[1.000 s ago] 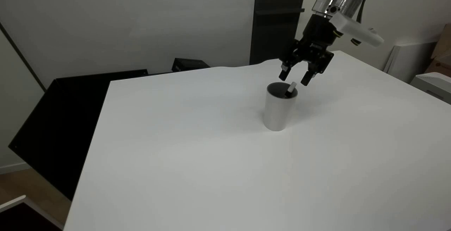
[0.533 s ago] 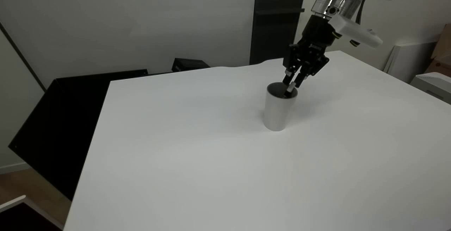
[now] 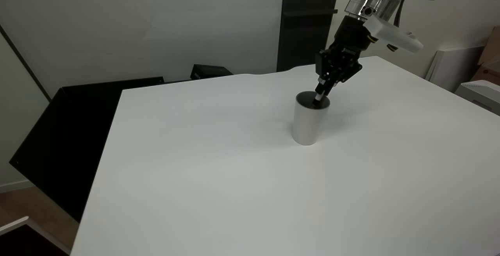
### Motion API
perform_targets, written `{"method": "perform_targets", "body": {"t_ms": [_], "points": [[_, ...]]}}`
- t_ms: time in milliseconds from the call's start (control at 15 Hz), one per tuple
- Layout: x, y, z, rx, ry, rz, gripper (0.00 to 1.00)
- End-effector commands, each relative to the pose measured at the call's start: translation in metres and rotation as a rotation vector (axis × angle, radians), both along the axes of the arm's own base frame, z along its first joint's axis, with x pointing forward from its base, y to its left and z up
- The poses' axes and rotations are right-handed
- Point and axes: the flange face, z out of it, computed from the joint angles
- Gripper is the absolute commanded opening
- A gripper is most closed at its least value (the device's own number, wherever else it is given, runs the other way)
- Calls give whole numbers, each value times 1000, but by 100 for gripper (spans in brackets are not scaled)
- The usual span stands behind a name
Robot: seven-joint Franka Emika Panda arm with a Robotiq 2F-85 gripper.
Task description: Put the marker on the table
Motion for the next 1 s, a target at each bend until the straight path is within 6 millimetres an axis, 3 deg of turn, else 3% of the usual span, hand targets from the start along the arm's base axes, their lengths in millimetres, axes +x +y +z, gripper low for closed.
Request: {"method": "perform_targets", "body": {"t_ms": [0, 600, 933], "points": [[2, 4, 26, -16, -20, 7, 6], [13, 14, 128, -121, -81, 64, 6], [10, -1, 179, -265, -95, 58, 6]]}}
